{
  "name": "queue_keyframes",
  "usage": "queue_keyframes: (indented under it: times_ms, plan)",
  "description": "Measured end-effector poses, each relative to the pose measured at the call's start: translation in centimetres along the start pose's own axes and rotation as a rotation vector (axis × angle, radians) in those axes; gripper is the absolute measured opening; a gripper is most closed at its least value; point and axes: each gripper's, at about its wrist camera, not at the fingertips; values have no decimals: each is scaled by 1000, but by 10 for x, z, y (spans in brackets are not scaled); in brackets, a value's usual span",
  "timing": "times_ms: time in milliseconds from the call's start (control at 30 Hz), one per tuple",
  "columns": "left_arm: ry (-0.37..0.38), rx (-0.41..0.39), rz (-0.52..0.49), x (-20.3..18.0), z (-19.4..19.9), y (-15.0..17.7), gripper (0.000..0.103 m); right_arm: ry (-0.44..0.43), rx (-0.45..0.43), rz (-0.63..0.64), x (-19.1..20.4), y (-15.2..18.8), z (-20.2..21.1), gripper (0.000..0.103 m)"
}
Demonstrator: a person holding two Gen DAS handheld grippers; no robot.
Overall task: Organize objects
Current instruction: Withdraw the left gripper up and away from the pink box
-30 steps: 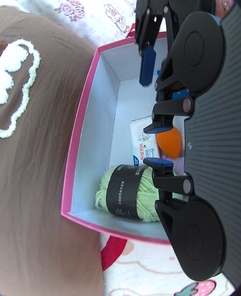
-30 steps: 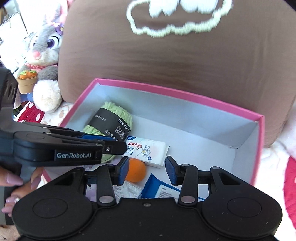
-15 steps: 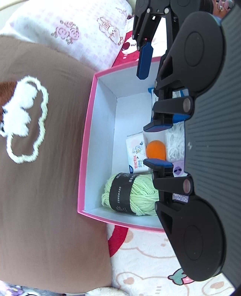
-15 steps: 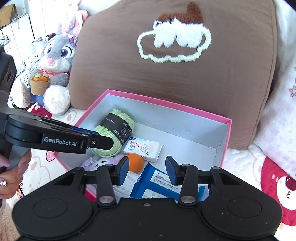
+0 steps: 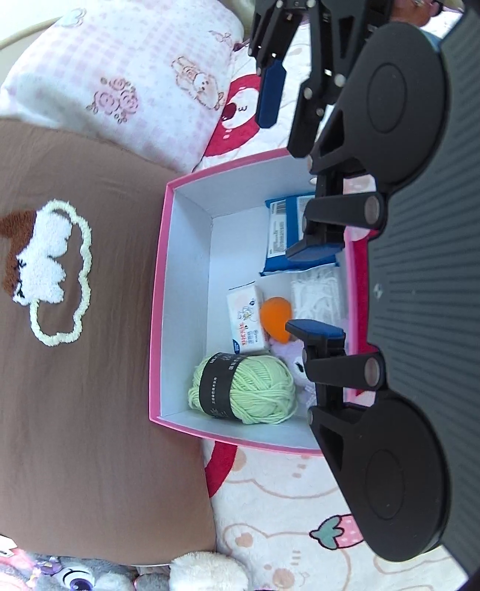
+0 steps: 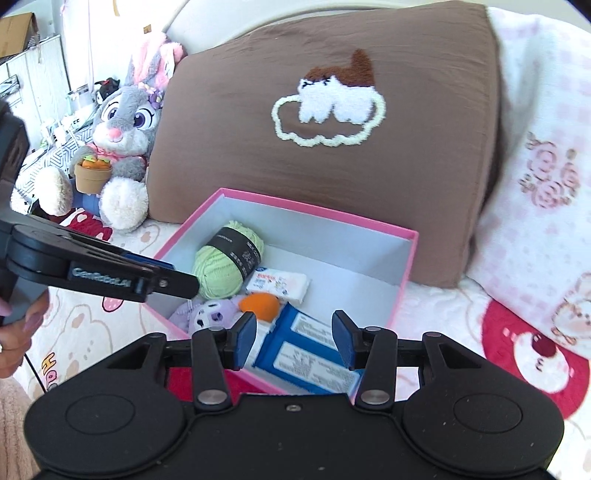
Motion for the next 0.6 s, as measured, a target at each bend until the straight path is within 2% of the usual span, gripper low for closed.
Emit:
queue_keyframes:
  times_ms: [133,267,467,600]
  plan:
    - [1,2,1,-9,9,13,41,13,-13,-42,-8,10,16,53]
    - [6,6,2,-18,15,23,41,36,-29,-73,-13,20,28,55]
    - [30,2,16,-27,25,36,46,99,-50,-77,-11,39,46,59]
    - [13,7,23,-29,29,48,48,113,-33,-104,-13,51,54,61]
Point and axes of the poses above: each gripper's, at about its wrist camera, not at the fingertips, and z roughly against the way its jaws point, x to its left, y to its underside, and after that the axes turned 11 degrees about y, right-handed
